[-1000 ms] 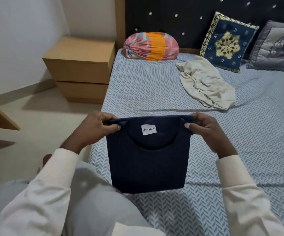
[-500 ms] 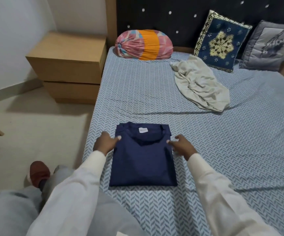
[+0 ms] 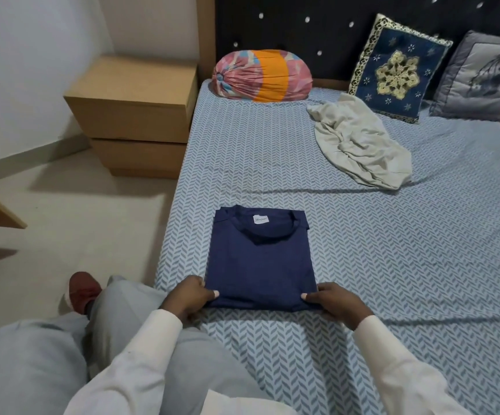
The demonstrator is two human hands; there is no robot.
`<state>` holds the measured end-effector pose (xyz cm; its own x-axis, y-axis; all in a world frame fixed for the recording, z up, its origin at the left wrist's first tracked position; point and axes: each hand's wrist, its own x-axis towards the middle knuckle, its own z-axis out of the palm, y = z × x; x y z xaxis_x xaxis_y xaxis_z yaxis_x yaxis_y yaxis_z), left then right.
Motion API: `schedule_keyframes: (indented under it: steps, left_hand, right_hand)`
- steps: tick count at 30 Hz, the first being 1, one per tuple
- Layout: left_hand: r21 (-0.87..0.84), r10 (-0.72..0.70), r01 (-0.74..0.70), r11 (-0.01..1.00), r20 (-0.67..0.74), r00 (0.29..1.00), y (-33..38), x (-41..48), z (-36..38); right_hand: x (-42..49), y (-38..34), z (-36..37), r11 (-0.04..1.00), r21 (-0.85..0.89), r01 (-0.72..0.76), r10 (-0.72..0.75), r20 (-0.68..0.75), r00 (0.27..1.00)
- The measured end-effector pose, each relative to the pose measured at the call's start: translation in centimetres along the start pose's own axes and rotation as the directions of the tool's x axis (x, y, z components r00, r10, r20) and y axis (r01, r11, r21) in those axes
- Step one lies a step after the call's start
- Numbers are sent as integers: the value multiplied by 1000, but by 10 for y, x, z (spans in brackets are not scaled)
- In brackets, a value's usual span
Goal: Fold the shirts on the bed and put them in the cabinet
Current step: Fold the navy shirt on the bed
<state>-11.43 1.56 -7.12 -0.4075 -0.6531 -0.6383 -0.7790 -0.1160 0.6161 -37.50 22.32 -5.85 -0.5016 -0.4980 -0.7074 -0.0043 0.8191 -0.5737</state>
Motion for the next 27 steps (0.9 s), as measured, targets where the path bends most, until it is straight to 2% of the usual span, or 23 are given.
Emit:
schedule_keyframes:
  steps: [2, 4, 6, 9, 13, 18, 24, 27]
  left_hand:
    - [143, 9, -3, 990, -41, 999, -2, -3, 2]
    - [204, 23, 0, 979, -110, 994, 1, -7, 3]
    - [144, 56, -29, 989, -187, 981, 7, -4, 2]
    - [-3, 62, -65, 998, -274, 960, 19, 13, -6]
    - [-52, 123, -147, 988, -323, 938, 51, 42, -17]
    - [-101, 142, -190, 977, -361, 922, 85, 80, -29]
    - [-156, 167, -233, 960, -349, 922, 93, 117, -38]
    - [-264, 168, -261, 929, -328, 930, 99, 125, -39]
  right_hand:
    - [-3, 0, -1, 985, -170, -15, 14, -5, 1000]
    - [-2, -5, -2, 967, -254, -15, 3, -45, 999]
    - [7, -15, -5, 964, -263, 30, -75, -165, 983]
    - [24, -43, -12, 960, -238, 151, -231, -360, 904]
    - [61, -82, -19, 945, -162, 283, -326, -480, 815]
    - [101, -100, -24, 969, -135, 207, -247, -479, 842]
    - [121, -97, -21, 974, 66, 218, -156, -502, 851]
    - [129, -95, -31, 949, 194, 248, -112, -527, 842]
